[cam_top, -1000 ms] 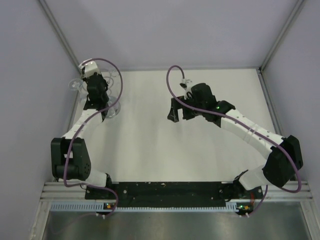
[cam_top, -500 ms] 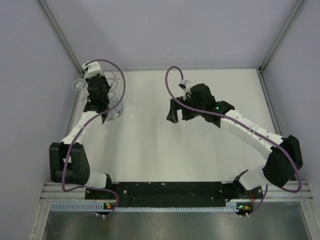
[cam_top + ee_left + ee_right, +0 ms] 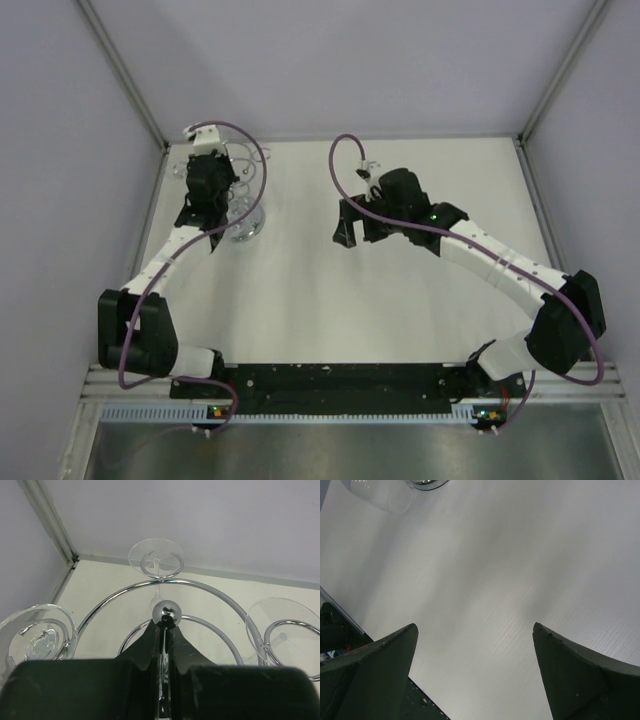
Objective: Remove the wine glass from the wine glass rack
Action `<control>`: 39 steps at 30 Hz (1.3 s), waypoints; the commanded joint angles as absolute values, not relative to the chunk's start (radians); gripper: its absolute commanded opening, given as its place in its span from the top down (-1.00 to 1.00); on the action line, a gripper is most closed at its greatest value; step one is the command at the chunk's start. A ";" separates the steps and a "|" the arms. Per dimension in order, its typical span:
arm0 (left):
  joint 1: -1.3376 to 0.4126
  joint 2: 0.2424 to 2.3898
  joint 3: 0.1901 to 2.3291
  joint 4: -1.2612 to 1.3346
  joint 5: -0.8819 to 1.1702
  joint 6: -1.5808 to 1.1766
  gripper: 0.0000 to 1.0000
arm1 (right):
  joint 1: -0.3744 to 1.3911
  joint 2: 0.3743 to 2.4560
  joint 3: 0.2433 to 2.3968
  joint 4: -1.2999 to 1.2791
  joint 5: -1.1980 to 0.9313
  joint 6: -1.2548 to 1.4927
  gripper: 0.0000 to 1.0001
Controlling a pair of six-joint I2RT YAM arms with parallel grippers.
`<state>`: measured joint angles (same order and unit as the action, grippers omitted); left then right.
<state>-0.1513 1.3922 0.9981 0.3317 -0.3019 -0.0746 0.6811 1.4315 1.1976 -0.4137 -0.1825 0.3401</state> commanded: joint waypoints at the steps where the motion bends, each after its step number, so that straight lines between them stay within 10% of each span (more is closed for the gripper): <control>1: -0.224 1.331 1.055 0.463 -0.189 -0.132 1.00 | 0.701 1.382 1.232 -0.416 -0.138 0.327 -0.95; 39: -0.730 1.591 1.419 0.322 -0.049 -0.118 1.00 | 0.592 1.042 1.319 -0.811 0.181 0.382 -0.97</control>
<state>-0.6888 1.6203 1.3128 0.1482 -0.0990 -0.0673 0.6056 1.0691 1.2591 -0.7841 0.1570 0.3714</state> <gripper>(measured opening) 0.072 0.986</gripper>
